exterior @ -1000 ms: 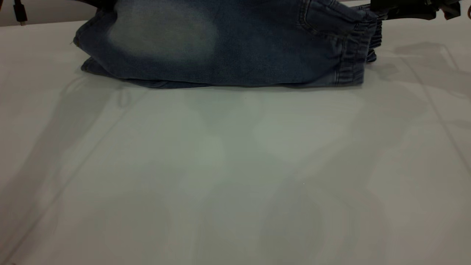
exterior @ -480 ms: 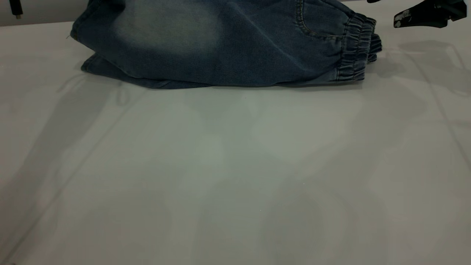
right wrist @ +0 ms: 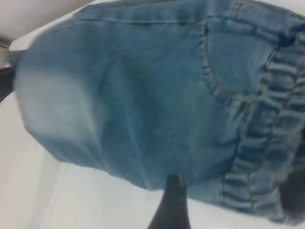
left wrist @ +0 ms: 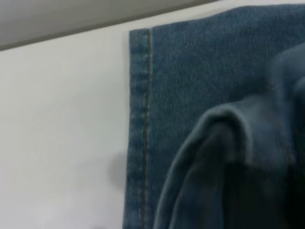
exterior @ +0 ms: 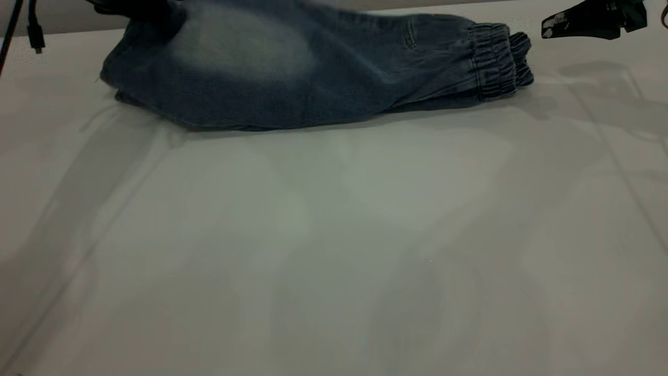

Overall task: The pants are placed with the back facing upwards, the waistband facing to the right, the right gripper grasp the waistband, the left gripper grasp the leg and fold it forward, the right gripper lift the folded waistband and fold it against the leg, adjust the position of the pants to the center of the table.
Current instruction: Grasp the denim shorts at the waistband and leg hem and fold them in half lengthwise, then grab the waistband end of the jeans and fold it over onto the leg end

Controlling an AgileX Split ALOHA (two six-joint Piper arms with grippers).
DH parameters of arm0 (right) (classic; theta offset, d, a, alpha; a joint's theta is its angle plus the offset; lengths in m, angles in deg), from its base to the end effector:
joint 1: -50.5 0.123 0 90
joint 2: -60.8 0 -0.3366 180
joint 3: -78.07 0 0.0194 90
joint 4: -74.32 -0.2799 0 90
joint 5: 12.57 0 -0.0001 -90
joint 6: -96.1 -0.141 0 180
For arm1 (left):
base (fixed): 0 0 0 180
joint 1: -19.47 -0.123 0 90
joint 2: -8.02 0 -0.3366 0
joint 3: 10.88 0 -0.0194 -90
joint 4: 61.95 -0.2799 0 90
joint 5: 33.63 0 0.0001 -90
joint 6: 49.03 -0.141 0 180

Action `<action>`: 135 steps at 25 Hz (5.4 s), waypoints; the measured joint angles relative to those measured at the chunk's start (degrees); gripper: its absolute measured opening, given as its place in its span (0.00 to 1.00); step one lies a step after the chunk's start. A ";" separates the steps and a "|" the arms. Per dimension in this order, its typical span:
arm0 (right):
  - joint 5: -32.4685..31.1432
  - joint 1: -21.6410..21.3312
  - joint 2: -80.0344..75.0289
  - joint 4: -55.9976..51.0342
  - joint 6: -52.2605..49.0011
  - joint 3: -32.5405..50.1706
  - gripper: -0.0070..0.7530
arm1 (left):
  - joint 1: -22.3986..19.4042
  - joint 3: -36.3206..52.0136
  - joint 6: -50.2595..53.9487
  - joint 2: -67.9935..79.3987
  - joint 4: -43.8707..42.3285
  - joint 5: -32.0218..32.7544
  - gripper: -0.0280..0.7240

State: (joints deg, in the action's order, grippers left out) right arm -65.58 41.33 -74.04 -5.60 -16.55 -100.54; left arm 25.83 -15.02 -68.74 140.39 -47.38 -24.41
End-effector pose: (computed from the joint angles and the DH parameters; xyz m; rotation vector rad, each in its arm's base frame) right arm 0.5008 0.0315 0.0981 0.0034 2.3837 1.1314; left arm 0.5504 -0.0671 0.1103 0.2624 2.3793 -0.0568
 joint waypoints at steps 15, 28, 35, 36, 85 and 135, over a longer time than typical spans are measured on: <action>1.90 -0.05 -1.17 6.67 -8.75 -0.73 0.76 | 0.19 0.00 1.17 -0.20 0.68 0.67 0.81; -1.50 -0.05 -10.74 4.79 -8.41 -8.46 0.76 | 0.19 0.05 1.17 -0.37 0.42 7.56 0.82; -0.42 0.66 -10.74 5.45 -8.74 -9.76 0.76 | 0.19 -2.68 1.17 -0.32 0.42 10.90 0.82; -0.47 1.01 -10.74 5.75 -8.74 -9.76 0.76 | 0.19 -3.57 1.17 -0.32 0.42 11.78 0.82; 0.23 4.12 -10.74 9.55 -9.36 -9.76 0.04 | 13.26 -50.44 5.14 24.71 -4.50 50.59 0.82; -12.64 19.47 -9.71 15.92 -29.61 -32.60 0.03 | 13.70 -61.13 5.00 26.99 -14.57 61.04 0.82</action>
State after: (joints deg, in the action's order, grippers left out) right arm -78.22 60.80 -83.75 10.31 -46.16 -133.14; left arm 39.54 -76.15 -63.73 167.38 -61.95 36.63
